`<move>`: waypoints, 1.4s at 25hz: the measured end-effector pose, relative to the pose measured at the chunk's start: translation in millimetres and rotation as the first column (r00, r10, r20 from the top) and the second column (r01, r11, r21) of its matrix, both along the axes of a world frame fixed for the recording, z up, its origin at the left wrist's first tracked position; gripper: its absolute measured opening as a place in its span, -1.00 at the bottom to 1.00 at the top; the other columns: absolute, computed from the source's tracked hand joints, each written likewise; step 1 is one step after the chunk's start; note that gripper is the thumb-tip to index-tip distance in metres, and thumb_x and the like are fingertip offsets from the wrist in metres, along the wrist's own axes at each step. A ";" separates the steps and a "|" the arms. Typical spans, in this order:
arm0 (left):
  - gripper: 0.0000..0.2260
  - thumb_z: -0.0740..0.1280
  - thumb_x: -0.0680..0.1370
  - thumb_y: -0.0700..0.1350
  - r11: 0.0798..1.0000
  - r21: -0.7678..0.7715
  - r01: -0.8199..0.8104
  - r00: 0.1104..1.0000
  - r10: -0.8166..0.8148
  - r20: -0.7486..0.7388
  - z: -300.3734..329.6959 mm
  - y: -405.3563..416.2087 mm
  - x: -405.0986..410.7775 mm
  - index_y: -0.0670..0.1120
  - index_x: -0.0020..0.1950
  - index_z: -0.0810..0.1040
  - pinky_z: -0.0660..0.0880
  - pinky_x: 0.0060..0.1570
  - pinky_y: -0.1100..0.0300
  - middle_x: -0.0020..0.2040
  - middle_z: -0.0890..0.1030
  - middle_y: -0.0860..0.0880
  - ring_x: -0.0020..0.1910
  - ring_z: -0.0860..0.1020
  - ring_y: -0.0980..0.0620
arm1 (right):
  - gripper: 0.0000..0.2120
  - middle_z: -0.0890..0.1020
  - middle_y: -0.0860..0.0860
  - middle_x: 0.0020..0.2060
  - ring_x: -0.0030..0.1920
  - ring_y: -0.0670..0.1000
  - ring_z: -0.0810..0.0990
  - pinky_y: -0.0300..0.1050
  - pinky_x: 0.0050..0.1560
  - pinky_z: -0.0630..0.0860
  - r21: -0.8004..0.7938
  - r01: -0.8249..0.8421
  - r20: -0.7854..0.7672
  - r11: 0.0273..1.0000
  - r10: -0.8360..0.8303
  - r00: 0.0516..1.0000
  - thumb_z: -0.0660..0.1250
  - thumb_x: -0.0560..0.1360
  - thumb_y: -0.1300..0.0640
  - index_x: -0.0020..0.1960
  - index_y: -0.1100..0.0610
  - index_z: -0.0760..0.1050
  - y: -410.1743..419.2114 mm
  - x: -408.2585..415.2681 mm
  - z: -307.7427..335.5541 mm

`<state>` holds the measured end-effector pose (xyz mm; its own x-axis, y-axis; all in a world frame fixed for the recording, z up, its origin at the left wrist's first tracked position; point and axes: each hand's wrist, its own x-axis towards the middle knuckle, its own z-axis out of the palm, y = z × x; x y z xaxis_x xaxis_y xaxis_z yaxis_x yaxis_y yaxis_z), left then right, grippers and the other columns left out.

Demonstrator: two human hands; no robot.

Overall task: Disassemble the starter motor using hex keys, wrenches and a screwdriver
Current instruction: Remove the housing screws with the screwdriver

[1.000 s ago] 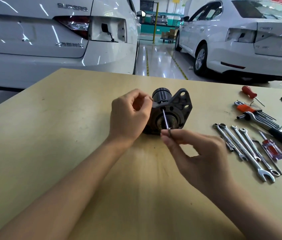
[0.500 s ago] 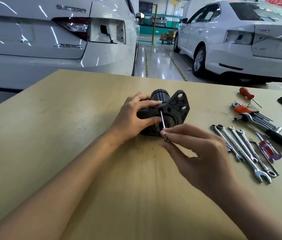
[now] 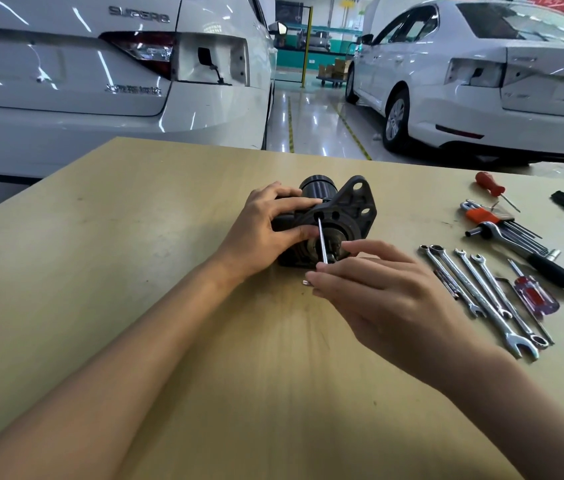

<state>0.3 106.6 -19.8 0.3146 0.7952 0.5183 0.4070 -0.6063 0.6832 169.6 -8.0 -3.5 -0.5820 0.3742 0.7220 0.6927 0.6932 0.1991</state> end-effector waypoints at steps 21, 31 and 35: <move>-0.56 0.17 0.55 0.20 0.942 0.279 -0.187 0.919 0.268 -0.288 1.1 -17.2 4.9 0.08 0.36 0.49 0.50 -0.13 0.06 0.07 0.51 0.00 0.14 0.36 0.00 | -0.81 0.67 -0.08 -0.32 -0.29 -0.08 0.64 -0.20 -0.25 0.51 -0.455 -0.153 -0.725 0.877 -0.265 0.636 0.43 0.42 0.04 -0.25 0.15 0.70 -16.2 -4.0 4.6; -0.60 0.45 0.42 0.13 0.933 0.306 -0.192 0.951 0.253 -0.176 3.5 -12.9 -1.4 0.02 0.21 0.63 0.38 0.15 -0.12 -0.12 0.47 -0.01 -0.02 0.40 -0.06 | -0.76 0.59 0.06 -0.45 -0.49 0.03 0.57 -0.07 -0.46 0.48 -0.378 -0.067 -0.362 0.923 -0.081 0.928 0.38 0.47 0.07 -0.06 0.24 0.68 -13.4 19.8 -1.5; -0.60 0.47 0.42 0.09 0.944 0.284 -0.168 0.967 0.213 -0.137 2.0 -11.9 -0.8 -0.02 0.21 0.63 0.44 0.06 -0.02 -0.13 0.47 -0.02 -0.03 0.38 -0.07 | -0.69 0.56 0.06 -0.44 -0.53 0.09 0.51 -0.06 -0.52 0.48 -0.207 0.057 -0.124 0.977 -0.084 0.989 0.26 0.53 0.06 0.00 0.26 0.67 -13.5 28.6 3.0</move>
